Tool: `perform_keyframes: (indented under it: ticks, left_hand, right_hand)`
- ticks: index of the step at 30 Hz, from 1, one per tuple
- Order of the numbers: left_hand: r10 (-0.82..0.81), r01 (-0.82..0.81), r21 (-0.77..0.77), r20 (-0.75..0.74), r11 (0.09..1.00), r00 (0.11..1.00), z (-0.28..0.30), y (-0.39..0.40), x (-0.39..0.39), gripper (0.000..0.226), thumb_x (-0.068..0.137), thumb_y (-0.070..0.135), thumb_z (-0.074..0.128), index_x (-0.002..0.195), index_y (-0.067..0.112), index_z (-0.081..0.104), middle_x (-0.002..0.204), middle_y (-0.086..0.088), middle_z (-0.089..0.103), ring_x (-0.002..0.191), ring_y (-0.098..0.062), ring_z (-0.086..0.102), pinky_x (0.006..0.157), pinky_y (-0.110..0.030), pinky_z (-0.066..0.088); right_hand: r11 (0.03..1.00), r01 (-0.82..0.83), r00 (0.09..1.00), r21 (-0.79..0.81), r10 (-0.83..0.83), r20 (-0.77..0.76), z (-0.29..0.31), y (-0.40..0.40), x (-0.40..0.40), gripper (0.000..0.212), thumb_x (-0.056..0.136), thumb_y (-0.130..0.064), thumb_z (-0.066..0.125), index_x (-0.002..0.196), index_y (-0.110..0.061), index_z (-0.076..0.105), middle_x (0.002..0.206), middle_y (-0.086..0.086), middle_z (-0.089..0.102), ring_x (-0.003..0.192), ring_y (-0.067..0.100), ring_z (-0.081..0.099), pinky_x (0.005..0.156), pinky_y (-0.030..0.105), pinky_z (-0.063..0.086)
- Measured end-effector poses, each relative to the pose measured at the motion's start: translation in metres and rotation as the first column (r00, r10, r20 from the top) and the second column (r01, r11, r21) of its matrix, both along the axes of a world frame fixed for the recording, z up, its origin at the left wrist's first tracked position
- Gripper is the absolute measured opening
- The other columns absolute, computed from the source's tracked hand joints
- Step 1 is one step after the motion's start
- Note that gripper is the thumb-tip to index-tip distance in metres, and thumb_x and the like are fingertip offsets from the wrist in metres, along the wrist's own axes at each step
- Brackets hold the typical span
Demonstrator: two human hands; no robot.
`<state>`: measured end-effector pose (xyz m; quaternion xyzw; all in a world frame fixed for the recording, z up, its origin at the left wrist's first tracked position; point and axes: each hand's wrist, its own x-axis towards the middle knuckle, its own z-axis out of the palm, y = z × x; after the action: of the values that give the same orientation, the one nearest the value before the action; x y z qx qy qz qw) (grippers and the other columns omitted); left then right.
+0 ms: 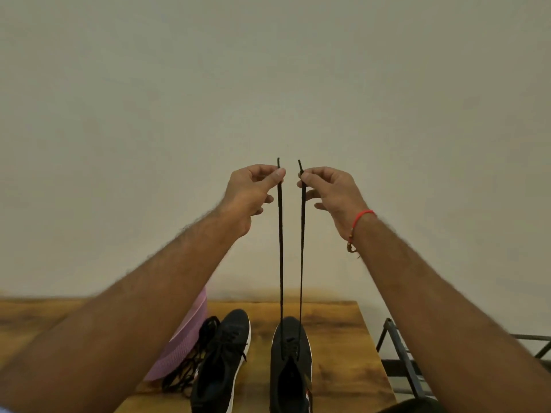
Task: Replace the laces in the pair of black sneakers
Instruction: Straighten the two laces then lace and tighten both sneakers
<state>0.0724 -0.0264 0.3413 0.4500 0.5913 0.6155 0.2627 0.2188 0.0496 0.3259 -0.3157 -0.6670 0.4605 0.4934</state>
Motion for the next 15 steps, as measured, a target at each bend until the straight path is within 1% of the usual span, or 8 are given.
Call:
perform_keyframes:
  ticks: [2, 5, 6, 8, 9, 11, 13, 15]
  left_hand:
    - [0.000, 0.000, 0.023, 0.010, 1.000, 1.000, 0.001, 0.000, 0.002, 0.022, 0.091, 0.041, 0.074, 0.107, 0.027, 0.072, 0.097, 0.012, 0.076, 0.074, -0.011, 0.058, 0.068, -0.028, 0.043]
    - [0.013, -0.010, 0.108, -0.027, 0.994, 1.000, 0.000, 0.004, 0.003, 0.021, 0.092, 0.036, 0.074, 0.109, 0.023, 0.073, 0.095, 0.010, 0.075, 0.073, -0.004, 0.060, 0.059, -0.016, 0.046]
    - [0.023, -0.017, 0.137, -0.041, 0.990, 0.999, 0.000, 0.006, 0.004, 0.022, 0.091, 0.035, 0.076, 0.108, 0.023, 0.074, 0.098, 0.010, 0.075, 0.080, -0.002, 0.063, 0.065, -0.015, 0.049]
    - [0.068, -0.056, 0.182, -0.063, 0.982, 0.996, 0.000, 0.011, 0.002, 0.016, 0.086, 0.038, 0.080, 0.100, 0.029, 0.077, 0.118, 0.012, 0.071, 0.109, -0.008, 0.064, 0.095, -0.031, 0.052]
    - [0.111, -0.090, 0.192, -0.101, 0.977, 0.989, 0.001, 0.012, 0.002, 0.012, 0.084, 0.040, 0.081, 0.093, 0.034, 0.076, 0.132, 0.013, 0.064, 0.125, -0.012, 0.058, 0.109, -0.042, 0.044]
    - [0.197, -0.155, 0.186, -0.235, 0.970, 0.952, 0.003, 0.011, 0.004, 0.008, 0.084, 0.045, 0.080, 0.087, 0.041, 0.074, 0.157, 0.013, 0.042, 0.150, -0.015, 0.030, 0.122, -0.052, 0.020]
    - [0.244, -0.192, 0.182, -0.336, 0.964, 0.909, 0.006, 0.012, 0.005, 0.007, 0.086, 0.046, 0.077, 0.086, 0.042, 0.071, 0.166, 0.010, 0.024, 0.157, -0.015, 0.001, 0.124, -0.054, -0.001]
    - [0.271, -0.207, 0.204, -0.368, 0.957, 0.890, 0.007, 0.016, 0.005, 0.007, 0.087, 0.045, 0.076, 0.084, 0.044, 0.070, 0.169, 0.008, 0.016, 0.156, -0.016, -0.012, 0.122, -0.053, -0.014]
  right_hand:
    - [1.000, -0.002, 1.000, -0.002, 0.002, -0.015, 0.000, -0.002, -0.003, 0.014, 0.092, -0.030, 0.067, 0.097, -0.018, 0.071, 0.084, -0.008, 0.073, 0.074, 0.010, 0.065, 0.079, 0.034, 0.047]
    - [1.000, 0.003, 0.998, 0.024, -0.002, -0.067, 0.000, -0.002, -0.007, 0.013, 0.093, -0.030, 0.067, 0.091, -0.017, 0.070, 0.082, -0.006, 0.072, 0.076, 0.010, 0.065, 0.077, 0.029, 0.047]
    - [0.999, 0.010, 0.996, 0.043, -0.006, -0.088, 0.001, -0.002, -0.008, 0.011, 0.093, -0.028, 0.067, 0.089, -0.017, 0.069, 0.084, -0.006, 0.071, 0.078, 0.009, 0.065, 0.076, 0.027, 0.046]
    - [0.994, 0.051, 0.991, 0.096, -0.038, -0.130, 0.001, 0.000, -0.010, 0.007, 0.092, -0.024, 0.067, 0.086, -0.021, 0.068, 0.091, -0.009, 0.070, 0.089, 0.006, 0.063, 0.082, 0.026, 0.045]
    - [0.988, 0.090, 0.987, 0.127, -0.071, -0.148, 0.000, 0.003, -0.011, 0.007, 0.091, -0.024, 0.067, 0.084, -0.024, 0.067, 0.098, -0.013, 0.069, 0.099, 0.004, 0.061, 0.090, 0.029, 0.045]
    - [0.959, 0.208, 0.971, 0.192, -0.179, -0.158, -0.002, 0.008, -0.012, 0.008, 0.088, -0.028, 0.068, 0.081, -0.032, 0.066, 0.125, -0.020, 0.062, 0.127, 0.003, 0.048, 0.111, 0.037, 0.034]
    - [0.923, 0.296, 0.952, 0.247, -0.262, -0.161, -0.003, 0.011, -0.010, 0.009, 0.086, -0.033, 0.069, 0.080, -0.038, 0.066, 0.145, -0.022, 0.048, 0.146, 0.007, 0.027, 0.120, 0.046, 0.019]
    - [0.900, 0.327, 0.941, 0.287, -0.283, -0.184, -0.005, 0.012, -0.009, 0.010, 0.087, -0.031, 0.070, 0.081, -0.037, 0.067, 0.154, -0.019, 0.040, 0.151, 0.007, 0.014, 0.122, 0.051, 0.011]
